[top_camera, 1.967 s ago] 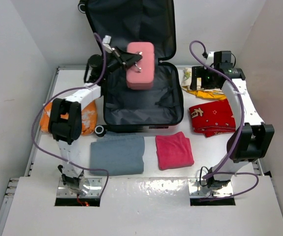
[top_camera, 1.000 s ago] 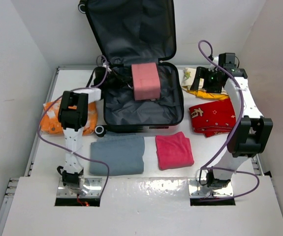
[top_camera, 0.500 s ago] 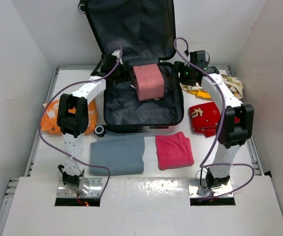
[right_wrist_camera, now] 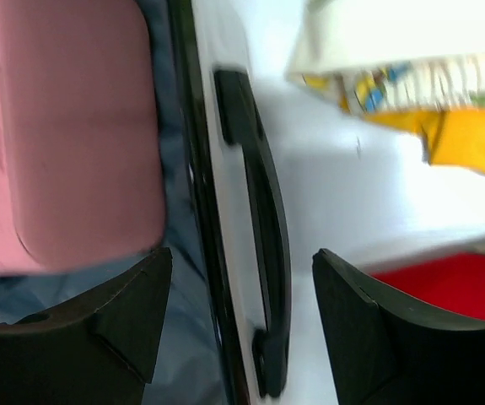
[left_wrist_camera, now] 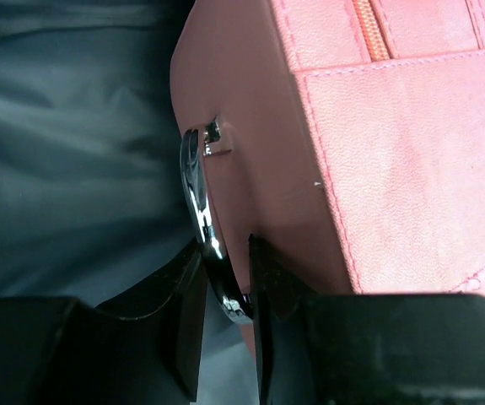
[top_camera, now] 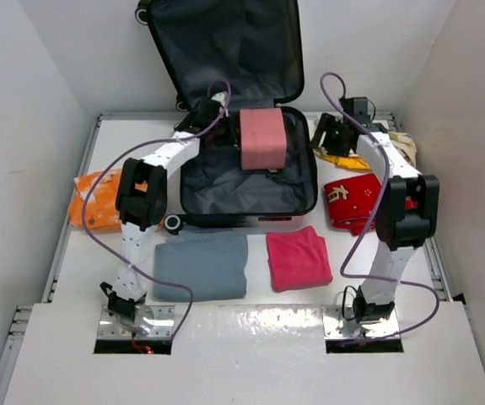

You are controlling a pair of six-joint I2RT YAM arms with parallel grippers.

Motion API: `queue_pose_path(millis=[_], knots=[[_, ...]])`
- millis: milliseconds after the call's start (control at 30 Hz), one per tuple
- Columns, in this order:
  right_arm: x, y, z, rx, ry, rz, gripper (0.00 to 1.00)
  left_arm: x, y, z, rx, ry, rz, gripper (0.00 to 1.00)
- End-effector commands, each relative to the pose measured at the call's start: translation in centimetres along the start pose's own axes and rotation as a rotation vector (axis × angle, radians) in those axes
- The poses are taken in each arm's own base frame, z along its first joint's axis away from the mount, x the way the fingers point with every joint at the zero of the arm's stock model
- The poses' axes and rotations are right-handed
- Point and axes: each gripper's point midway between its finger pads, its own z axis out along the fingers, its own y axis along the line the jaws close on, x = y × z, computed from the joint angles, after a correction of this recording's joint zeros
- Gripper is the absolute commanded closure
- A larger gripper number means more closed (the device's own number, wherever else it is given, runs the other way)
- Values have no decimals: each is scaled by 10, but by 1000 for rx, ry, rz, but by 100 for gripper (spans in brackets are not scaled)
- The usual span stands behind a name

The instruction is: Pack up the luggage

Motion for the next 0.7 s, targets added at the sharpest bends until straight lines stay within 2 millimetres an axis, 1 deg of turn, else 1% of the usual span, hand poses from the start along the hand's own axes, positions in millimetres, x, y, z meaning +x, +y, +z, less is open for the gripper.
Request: queue_pose_path(millis=[0, 33, 67, 100, 133, 167, 200, 233, 267, 300, 333, 367, 400, 433, 467, 500, 533, 567, 600, 667], knots=[[-25, 18, -36, -90, -113, -41, 33, 17, -71, 20, 187, -2, 132, 71], [-14, 13, -36, -90, -94, -53, 33, 27, -71, 29, 188, 12, 160, 68], [-16, 12, -41, -92, -105, -69, 33, 32, -77, 32, 197, 18, 166, 67], [-10, 10, -40, -94, -91, -75, 33, 27, -84, 34, 227, 8, 171, 66], [-8, 10, -43, -100, -87, -76, 33, 30, -86, 36, 242, 17, 163, 66], [-9, 8, -47, -99, -96, -80, 33, 40, -93, 39, 272, 37, 159, 66], [-8, 8, -47, -102, -97, -87, 33, 41, -95, 40, 284, 35, 148, 66], [-9, 8, -48, -103, -105, -88, 33, 49, -101, 40, 304, 46, 154, 66], [-10, 5, -49, -94, -113, -84, 33, 48, -106, 35, 324, 48, 121, 66], [-12, 4, -47, -94, -124, -78, 33, 61, -103, 37, 336, 73, 101, 66], [-15, 3, -46, -95, -134, -74, 33, 61, -104, 34, 335, 77, 87, 66], [-21, 6, -45, -104, -156, -75, 34, 66, -101, 35, 329, 87, 84, 65], [-25, 6, -37, -108, -167, -69, 35, 66, -101, 32, 329, 88, 84, 65], [-27, 7, -32, -104, -171, -67, 37, 72, -98, 30, 322, 101, 81, 65], [-38, 9, -32, -102, -193, -52, 39, 72, -91, 32, 315, 97, 76, 65], [-39, 7, -18, -89, -182, -27, 42, 69, -86, 29, 313, 98, 60, 65], [-43, 3, -13, -69, -193, -4, 44, 72, -84, 30, 309, 106, 58, 65], [-51, 6, -11, -74, -205, 7, 46, 68, -77, 30, 301, 100, 52, 65], [-49, 2, 3, -67, -188, 37, 51, 64, -75, 30, 306, 92, 50, 65], [-48, 8, 16, -58, -180, 35, 56, 63, -75, 30, 306, 91, 50, 65]])
